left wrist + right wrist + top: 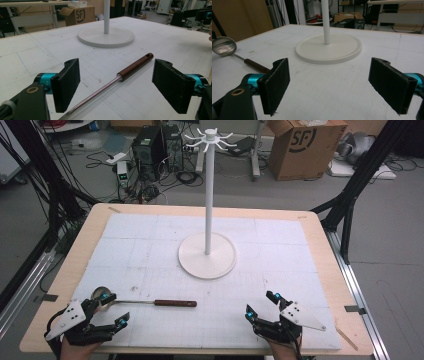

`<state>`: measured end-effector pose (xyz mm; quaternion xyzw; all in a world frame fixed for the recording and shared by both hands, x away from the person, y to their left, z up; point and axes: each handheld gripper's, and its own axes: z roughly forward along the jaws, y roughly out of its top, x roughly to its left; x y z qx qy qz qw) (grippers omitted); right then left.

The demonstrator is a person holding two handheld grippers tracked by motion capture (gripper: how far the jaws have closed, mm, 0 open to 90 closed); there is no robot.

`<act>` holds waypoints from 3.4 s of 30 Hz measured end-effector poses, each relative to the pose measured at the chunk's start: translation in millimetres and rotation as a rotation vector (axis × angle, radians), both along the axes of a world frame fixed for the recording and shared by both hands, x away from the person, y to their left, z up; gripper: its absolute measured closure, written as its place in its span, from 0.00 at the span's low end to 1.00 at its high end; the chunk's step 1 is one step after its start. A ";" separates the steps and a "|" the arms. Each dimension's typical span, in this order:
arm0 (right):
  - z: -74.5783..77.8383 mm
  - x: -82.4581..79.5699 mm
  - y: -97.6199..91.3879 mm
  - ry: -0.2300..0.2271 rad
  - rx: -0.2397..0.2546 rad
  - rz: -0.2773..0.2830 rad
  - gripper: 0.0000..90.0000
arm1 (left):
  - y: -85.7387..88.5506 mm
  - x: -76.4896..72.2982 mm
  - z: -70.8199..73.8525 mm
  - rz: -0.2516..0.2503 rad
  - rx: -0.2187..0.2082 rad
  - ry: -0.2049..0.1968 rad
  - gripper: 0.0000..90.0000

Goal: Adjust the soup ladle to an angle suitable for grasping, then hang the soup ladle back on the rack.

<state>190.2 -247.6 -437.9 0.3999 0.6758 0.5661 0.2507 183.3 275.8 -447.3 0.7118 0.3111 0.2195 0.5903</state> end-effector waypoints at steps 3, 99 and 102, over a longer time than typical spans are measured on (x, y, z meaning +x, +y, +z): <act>0.3 -0.4 1.1 0.006 0.001 0.004 0.18 | 0.7 -1.1 0.4 0.001 0.001 -0.004 0.26; 2.4 3.6 2.7 -0.013 0.029 0.029 0.18 | -126.0 110.4 6.2 -0.574 0.692 0.299 0.46; 2.3 3.9 3.3 -0.010 0.030 0.032 0.18 | -131.0 110.7 9.1 -0.587 0.733 0.302 0.50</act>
